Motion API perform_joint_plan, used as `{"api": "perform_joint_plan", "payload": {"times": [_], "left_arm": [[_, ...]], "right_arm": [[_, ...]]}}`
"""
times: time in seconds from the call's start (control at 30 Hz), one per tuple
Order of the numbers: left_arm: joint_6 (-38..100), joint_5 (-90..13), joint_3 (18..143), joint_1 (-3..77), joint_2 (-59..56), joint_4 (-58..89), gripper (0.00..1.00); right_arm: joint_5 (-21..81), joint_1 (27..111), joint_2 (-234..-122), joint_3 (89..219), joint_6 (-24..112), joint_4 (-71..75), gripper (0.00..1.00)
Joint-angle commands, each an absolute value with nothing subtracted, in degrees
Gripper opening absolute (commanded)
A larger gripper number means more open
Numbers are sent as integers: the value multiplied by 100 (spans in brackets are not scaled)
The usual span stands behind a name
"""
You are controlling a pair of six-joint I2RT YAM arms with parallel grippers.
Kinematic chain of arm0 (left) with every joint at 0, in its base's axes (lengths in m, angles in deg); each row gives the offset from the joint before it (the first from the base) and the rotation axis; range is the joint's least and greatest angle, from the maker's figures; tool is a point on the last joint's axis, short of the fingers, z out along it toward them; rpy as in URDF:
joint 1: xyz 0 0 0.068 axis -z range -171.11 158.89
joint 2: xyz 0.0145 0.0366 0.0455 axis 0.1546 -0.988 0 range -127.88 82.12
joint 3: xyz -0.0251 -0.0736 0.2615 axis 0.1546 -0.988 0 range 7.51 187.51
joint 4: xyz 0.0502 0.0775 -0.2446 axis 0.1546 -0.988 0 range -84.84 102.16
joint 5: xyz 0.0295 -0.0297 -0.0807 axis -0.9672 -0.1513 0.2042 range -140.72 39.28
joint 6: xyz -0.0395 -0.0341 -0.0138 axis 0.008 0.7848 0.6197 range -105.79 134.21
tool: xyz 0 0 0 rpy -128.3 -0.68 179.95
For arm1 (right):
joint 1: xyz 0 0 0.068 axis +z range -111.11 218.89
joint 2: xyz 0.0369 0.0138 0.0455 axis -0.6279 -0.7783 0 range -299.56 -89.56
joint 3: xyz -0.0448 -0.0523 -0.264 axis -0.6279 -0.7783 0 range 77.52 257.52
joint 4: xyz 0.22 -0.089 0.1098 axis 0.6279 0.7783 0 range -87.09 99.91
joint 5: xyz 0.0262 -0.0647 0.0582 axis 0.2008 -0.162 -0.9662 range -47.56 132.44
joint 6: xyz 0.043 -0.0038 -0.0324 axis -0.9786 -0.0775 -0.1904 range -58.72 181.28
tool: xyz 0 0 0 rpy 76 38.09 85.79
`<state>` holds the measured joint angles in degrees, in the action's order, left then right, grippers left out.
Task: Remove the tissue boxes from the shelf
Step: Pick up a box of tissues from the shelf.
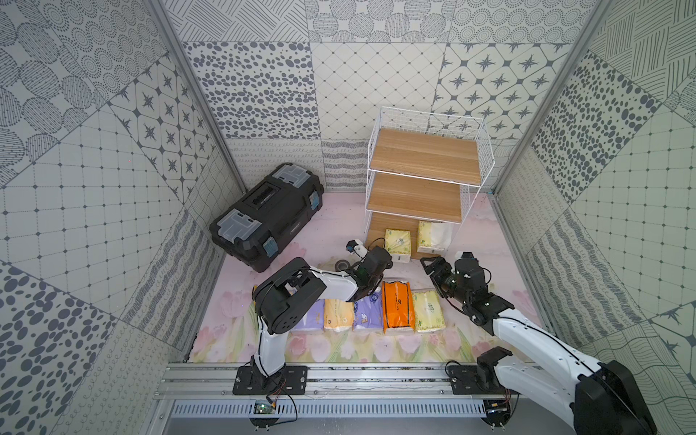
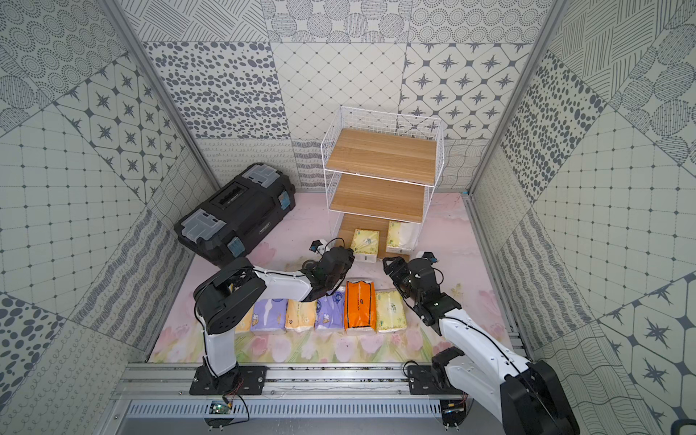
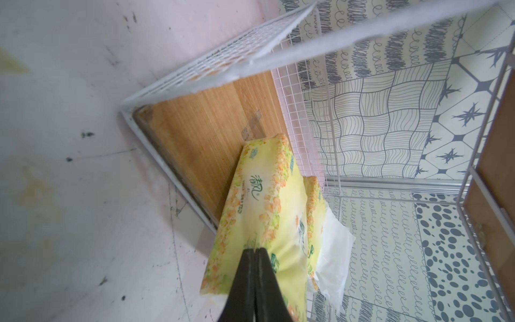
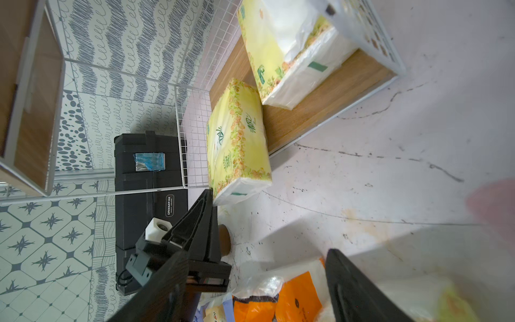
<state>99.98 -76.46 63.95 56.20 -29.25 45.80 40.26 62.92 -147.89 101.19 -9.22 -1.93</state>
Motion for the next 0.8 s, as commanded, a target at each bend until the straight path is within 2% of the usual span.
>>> {"api": "perform_joint_plan", "payload": {"times": [0.0,0.2,0.47,0.63,0.77], "left_arm": [[10849,-7466,6226,5672,-2742,4916,0],[11166,-7333,6121,5706,-2619,4911,0],[11373,-7248,6148,5715,-2625,4761,0],[11489,-7212,6136,5725,-2650,4685,0],[11570,-7195,6129,5740,-2635,4627,0]], "right_arm": [[3927,6292,-15179,10149,-1165,-1225,84],[3878,6311,-16168,10282,-1322,-2066,88],[3613,6395,-17529,10586,-1608,-3306,87],[3628,6477,-18035,10652,-1819,-3813,81],[3638,6499,-18326,10693,-1985,-4138,71]]}}
